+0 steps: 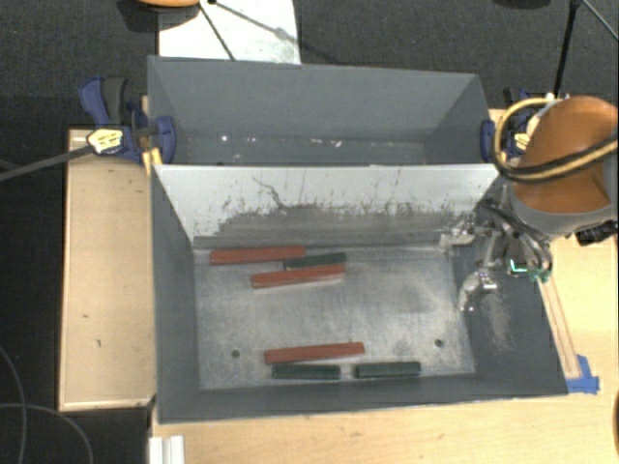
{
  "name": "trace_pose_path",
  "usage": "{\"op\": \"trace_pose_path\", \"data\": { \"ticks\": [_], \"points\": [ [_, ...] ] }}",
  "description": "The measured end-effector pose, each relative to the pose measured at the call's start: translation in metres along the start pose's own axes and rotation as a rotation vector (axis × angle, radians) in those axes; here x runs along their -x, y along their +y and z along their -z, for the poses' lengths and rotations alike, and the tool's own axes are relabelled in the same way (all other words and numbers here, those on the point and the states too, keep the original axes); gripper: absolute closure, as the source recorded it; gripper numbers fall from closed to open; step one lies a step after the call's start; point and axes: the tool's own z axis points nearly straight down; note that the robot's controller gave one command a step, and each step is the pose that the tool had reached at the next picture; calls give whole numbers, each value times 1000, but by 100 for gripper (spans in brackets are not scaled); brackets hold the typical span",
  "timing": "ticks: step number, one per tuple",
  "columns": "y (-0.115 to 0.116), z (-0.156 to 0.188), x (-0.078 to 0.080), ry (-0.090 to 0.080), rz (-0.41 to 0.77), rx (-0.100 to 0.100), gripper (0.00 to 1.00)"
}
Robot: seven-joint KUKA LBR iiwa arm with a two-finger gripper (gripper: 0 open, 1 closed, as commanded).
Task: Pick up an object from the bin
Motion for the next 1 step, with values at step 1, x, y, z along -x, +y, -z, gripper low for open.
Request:
{"op": "trace_pose_path", "data": {
  "ticks": [1],
  "points": [
    [0, 4, 2, -8, 2, -2, 0]
  ]
}}
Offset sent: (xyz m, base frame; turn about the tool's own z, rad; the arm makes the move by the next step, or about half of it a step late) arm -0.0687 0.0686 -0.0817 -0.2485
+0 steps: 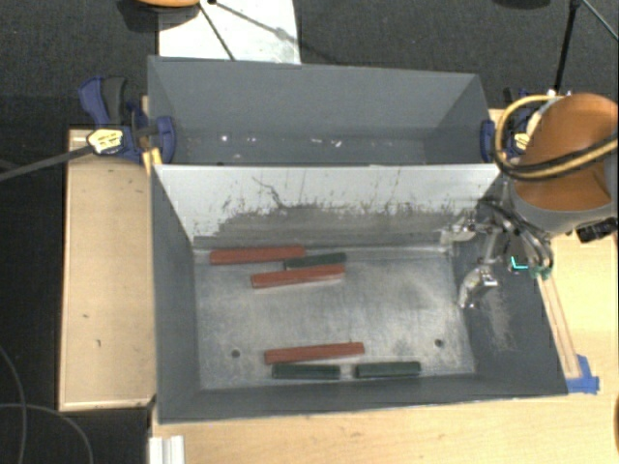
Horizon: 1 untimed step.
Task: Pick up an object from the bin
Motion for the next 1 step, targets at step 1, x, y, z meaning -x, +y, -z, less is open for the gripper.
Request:
{"op": "trace_pose_path", "data": {
  "ticks": [1],
  "points": [
    [2, -2, -2, -2, 6, -1, 0]
  ]
}}
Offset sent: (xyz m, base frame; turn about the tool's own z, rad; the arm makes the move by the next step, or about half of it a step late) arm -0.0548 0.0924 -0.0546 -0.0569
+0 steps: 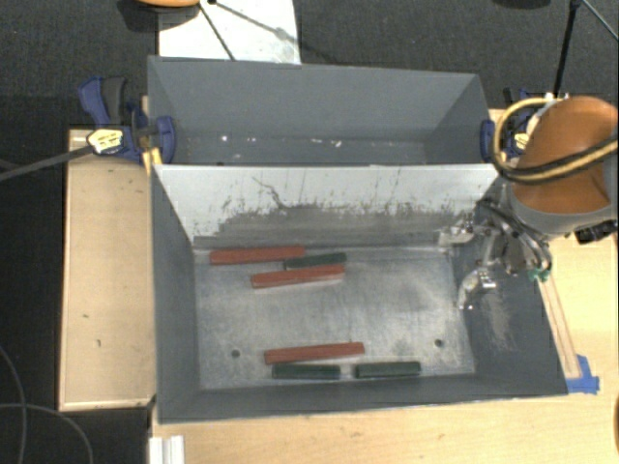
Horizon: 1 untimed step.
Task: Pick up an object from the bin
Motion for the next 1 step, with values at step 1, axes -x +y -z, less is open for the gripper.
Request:
{"op": "trace_pose_path", "data": {
  "ticks": [1],
  "points": [
    [53, -31, -32, 1, 32, 0, 0]
  ]
}}
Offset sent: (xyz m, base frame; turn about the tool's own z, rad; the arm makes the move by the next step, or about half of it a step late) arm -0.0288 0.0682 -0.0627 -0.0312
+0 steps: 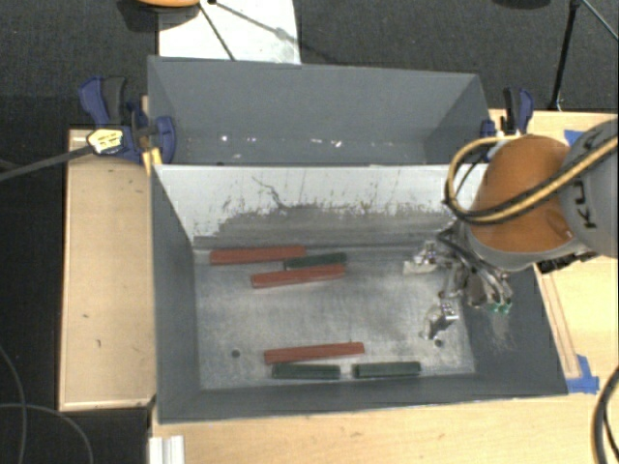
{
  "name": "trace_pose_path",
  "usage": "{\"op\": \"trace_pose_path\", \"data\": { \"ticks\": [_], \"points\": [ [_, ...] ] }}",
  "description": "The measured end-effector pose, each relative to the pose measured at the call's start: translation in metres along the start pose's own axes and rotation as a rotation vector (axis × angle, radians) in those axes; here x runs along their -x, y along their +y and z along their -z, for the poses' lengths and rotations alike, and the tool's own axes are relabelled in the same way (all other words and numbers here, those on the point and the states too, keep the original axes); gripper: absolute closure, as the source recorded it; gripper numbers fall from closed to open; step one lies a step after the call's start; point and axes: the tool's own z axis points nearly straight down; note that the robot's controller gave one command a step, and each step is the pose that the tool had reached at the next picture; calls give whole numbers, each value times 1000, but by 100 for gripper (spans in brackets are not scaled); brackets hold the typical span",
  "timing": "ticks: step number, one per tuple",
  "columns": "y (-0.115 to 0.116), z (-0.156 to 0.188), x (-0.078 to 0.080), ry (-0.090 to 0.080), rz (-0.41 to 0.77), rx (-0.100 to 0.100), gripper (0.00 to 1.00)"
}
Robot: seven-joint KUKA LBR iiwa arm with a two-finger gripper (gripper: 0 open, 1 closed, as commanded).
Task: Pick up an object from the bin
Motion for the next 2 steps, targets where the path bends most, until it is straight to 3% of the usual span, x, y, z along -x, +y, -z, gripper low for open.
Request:
{"op": "trace_pose_path", "data": {
  "ticks": [1, 2],
  "points": [
    [29, -23, -2, 3, 7, 5, 0],
    [22, -28, 1, 0, 6, 5, 0]
  ]
}}
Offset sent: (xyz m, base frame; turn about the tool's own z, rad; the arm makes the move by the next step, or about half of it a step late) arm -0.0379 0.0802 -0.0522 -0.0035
